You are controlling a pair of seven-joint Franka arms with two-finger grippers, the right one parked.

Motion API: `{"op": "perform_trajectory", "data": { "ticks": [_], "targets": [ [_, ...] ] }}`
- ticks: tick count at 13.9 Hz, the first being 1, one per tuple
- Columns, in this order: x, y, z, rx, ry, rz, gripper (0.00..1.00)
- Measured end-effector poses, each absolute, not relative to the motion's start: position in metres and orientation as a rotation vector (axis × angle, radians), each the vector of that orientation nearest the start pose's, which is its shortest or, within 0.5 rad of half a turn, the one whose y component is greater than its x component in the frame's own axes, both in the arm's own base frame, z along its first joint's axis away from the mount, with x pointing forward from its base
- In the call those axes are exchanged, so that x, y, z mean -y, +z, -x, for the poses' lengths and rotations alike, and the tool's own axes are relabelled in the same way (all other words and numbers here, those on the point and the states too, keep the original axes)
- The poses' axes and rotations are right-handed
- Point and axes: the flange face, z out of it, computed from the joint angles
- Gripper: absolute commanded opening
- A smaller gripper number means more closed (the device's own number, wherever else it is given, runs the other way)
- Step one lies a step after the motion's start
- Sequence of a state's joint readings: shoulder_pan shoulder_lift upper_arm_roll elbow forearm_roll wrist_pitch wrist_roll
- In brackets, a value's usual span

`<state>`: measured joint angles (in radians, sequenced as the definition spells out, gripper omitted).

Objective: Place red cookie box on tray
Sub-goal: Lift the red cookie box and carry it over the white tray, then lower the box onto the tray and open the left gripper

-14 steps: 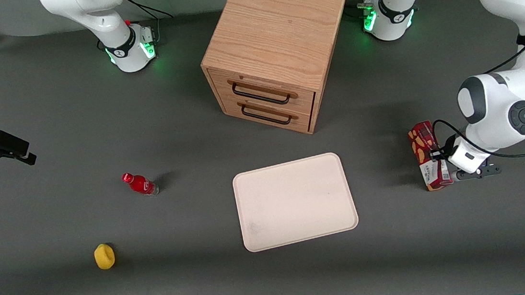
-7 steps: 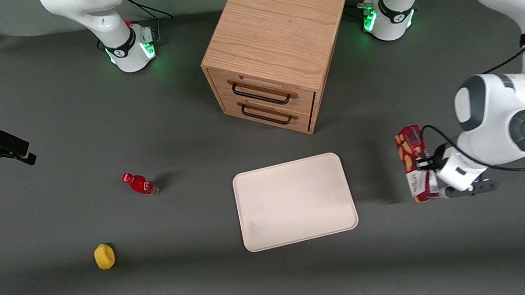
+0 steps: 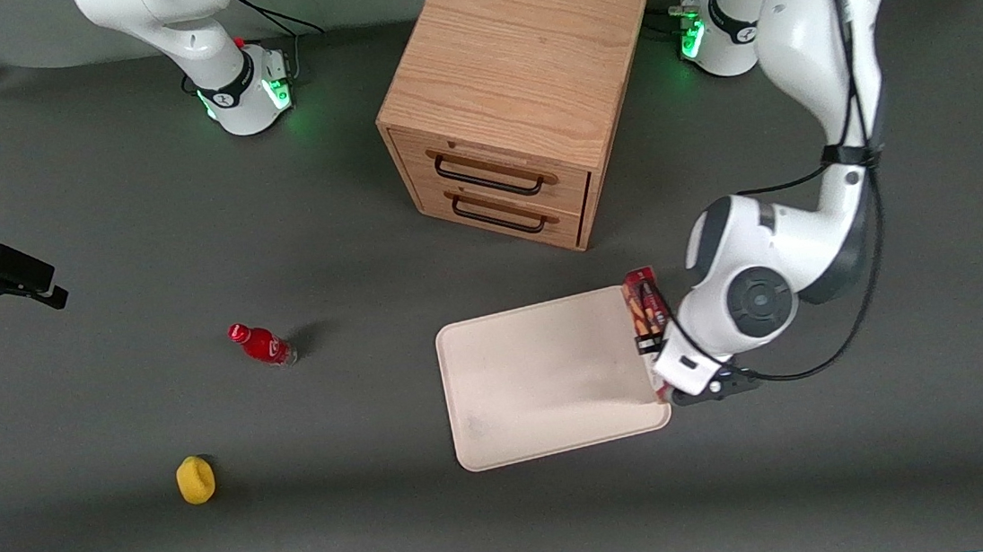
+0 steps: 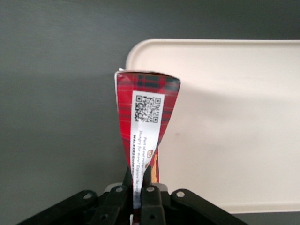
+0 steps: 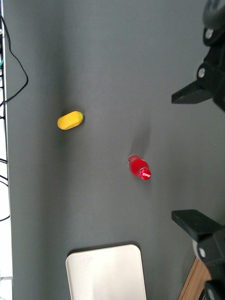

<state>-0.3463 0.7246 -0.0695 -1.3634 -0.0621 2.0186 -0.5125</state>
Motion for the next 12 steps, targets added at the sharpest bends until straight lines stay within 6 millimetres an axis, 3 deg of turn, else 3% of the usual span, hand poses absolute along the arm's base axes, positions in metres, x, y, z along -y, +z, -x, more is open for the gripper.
{"op": "perform_trajectory", "data": {
  "ticks": [5,6,7,8,12],
  "targets": [
    [0.298,0.271,-0.670,0.233,0.142,3.195,0.00],
    [0.298,0.268,-0.672,0.236,0.123,3.201,0.04],
    [0.299,0.264,-0.674,0.240,0.105,3.206,0.26],
    [0.299,0.259,-0.675,0.241,0.095,3.209,0.99],
    [0.300,0.250,-0.676,0.213,0.072,3.192,1.00]
  ]
}}
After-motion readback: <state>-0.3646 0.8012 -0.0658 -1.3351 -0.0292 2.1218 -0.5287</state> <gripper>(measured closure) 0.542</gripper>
